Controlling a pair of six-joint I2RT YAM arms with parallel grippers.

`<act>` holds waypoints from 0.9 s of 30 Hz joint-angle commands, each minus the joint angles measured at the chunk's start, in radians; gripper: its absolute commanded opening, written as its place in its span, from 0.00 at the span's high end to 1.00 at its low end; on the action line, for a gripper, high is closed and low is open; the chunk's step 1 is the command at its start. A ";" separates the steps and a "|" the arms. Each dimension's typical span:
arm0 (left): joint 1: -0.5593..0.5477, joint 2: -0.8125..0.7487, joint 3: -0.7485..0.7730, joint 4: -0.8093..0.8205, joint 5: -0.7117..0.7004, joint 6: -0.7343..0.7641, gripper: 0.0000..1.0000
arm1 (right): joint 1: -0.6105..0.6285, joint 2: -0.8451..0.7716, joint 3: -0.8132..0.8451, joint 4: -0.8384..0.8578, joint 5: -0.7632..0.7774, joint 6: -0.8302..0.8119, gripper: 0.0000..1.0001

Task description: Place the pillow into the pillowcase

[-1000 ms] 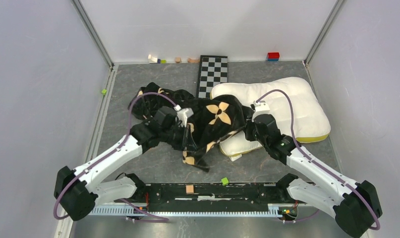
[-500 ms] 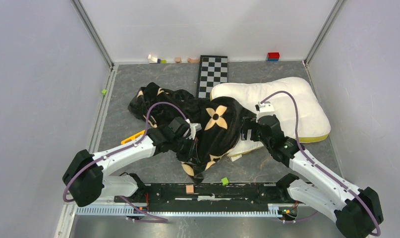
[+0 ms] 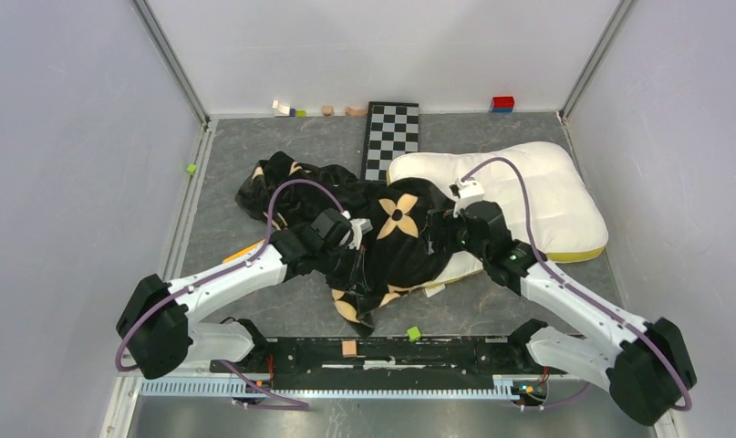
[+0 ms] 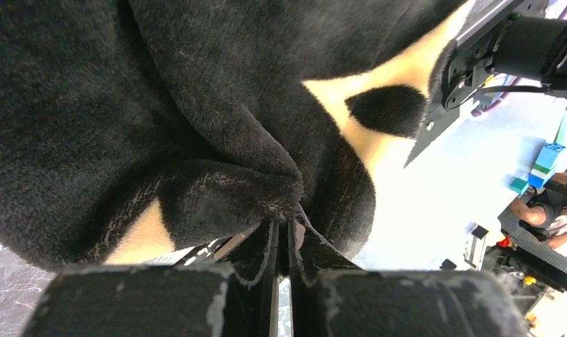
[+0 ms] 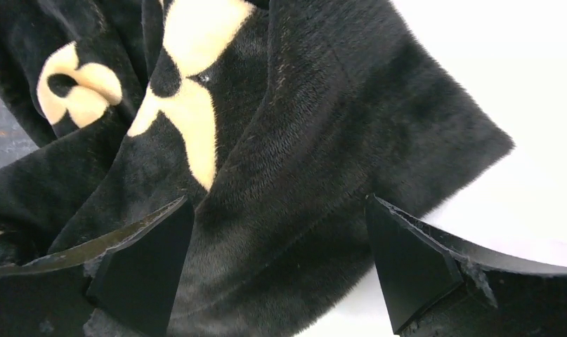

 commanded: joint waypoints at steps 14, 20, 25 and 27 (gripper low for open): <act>-0.005 0.043 0.798 -0.360 -0.175 0.374 0.98 | -0.005 0.311 0.594 -0.055 0.006 0.004 1.00; -0.003 0.103 1.237 -0.302 -0.278 0.451 0.98 | -0.037 0.346 0.945 -0.005 0.023 0.007 1.00; -0.005 0.085 1.376 -0.033 -0.217 0.443 0.98 | -0.040 0.336 1.111 0.158 0.097 -0.016 1.00; -0.005 0.095 1.441 0.034 -0.207 0.442 0.98 | -0.040 0.337 1.198 0.194 0.124 -0.044 1.00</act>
